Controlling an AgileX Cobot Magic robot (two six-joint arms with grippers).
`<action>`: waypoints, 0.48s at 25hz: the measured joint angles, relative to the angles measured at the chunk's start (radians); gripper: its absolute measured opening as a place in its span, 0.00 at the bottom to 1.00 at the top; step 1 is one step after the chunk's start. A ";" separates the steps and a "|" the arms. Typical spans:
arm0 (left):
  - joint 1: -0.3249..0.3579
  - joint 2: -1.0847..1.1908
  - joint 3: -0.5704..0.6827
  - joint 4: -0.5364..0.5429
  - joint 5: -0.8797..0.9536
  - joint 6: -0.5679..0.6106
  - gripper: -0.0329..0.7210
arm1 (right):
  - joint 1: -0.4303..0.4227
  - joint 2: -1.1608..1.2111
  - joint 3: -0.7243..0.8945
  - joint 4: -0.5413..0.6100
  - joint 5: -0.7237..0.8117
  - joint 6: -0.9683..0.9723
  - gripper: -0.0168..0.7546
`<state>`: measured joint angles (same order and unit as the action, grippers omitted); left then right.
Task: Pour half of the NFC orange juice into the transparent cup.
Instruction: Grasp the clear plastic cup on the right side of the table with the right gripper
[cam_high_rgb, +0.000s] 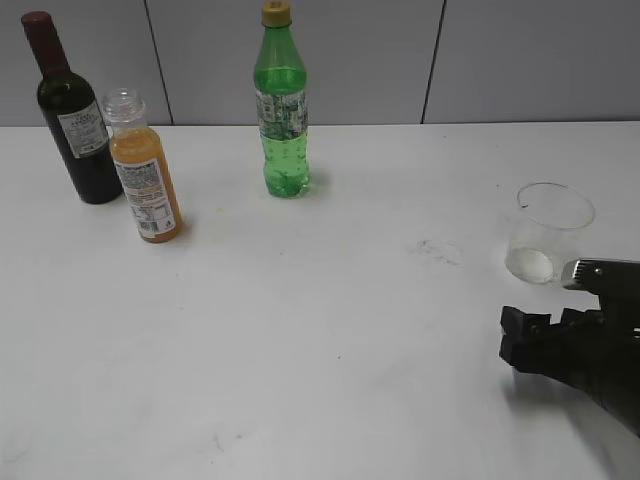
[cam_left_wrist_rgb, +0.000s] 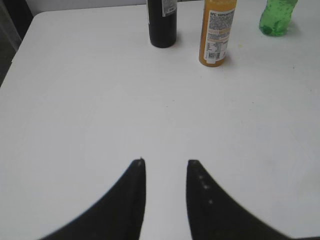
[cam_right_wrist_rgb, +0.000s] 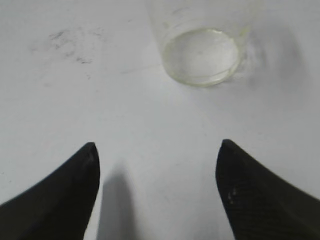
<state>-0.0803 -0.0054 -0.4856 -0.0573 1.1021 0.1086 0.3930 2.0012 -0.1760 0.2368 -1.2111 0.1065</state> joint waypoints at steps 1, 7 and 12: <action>0.000 0.000 0.000 0.000 0.000 0.000 0.35 | -0.005 0.000 -0.001 0.012 0.000 -0.001 0.74; 0.000 0.000 0.000 0.000 0.000 0.000 0.35 | -0.012 0.001 -0.058 0.039 0.000 -0.005 0.74; 0.000 0.000 0.000 0.000 0.000 0.000 0.35 | -0.012 0.001 -0.112 0.097 0.000 -0.007 0.86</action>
<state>-0.0803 -0.0054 -0.4856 -0.0573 1.1021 0.1086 0.3813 2.0023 -0.2885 0.3339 -1.2111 0.0997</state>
